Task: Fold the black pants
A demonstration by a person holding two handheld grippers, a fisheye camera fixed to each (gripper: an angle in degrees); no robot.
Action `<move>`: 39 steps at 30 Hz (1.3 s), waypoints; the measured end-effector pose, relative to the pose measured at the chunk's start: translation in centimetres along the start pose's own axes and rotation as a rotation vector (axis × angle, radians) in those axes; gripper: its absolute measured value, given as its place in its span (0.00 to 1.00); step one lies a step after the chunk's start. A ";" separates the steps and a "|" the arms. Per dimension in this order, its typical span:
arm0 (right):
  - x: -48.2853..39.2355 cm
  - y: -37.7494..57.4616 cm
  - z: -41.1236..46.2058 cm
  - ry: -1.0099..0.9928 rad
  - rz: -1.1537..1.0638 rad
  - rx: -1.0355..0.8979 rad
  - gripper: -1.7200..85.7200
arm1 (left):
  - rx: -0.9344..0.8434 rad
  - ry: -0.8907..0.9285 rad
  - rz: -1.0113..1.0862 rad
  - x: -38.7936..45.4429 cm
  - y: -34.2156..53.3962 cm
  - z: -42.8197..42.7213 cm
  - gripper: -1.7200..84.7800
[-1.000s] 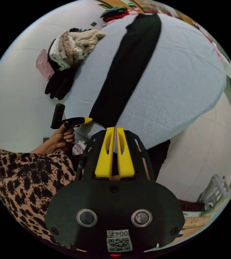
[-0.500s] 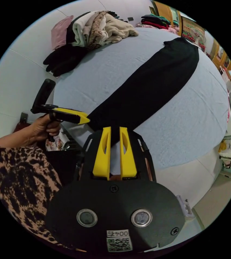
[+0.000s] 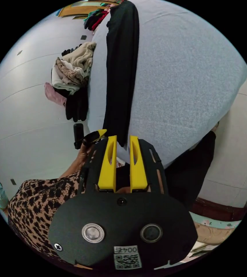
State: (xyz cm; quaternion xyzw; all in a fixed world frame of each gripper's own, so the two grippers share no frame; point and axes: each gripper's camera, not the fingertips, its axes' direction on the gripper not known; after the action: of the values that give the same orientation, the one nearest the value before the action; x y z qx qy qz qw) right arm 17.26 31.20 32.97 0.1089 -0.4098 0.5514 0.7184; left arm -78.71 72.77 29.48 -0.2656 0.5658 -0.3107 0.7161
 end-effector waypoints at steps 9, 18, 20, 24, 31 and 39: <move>1.6 -1.6 0.3 -0.136 0.056 -0.022 0.16 | -0.017 0.051 -0.038 0.3 -3.1 -0.1 0.09; 1.0 -2.9 0.7 -0.248 0.055 -0.022 0.08 | -0.011 0.177 -0.190 0.4 -5.6 0.7 0.06; -1.5 -2.0 -2.2 -0.164 0.006 0.015 0.07 | 0.015 0.236 -0.188 2.4 -5.9 0.7 0.05; -3.4 -1.9 -3.7 0.042 -0.021 -0.011 0.07 | -0.065 0.212 -0.152 4.5 -7.2 3.4 0.05; -2.0 -4.3 -0.8 0.149 0.045 -0.024 0.08 | -0.083 0.190 -0.257 2.6 -9.4 8.2 0.05; -6.2 -5.6 -0.8 0.337 -0.044 -0.054 0.08 | -0.086 0.145 -0.217 4.2 -11.7 10.7 0.07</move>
State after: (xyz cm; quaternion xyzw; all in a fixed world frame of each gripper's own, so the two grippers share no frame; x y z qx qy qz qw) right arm 22.24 25.24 29.71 0.0045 -0.2958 0.5348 0.7915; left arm -69.23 62.16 37.70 -0.3326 0.5969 -0.3801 0.6234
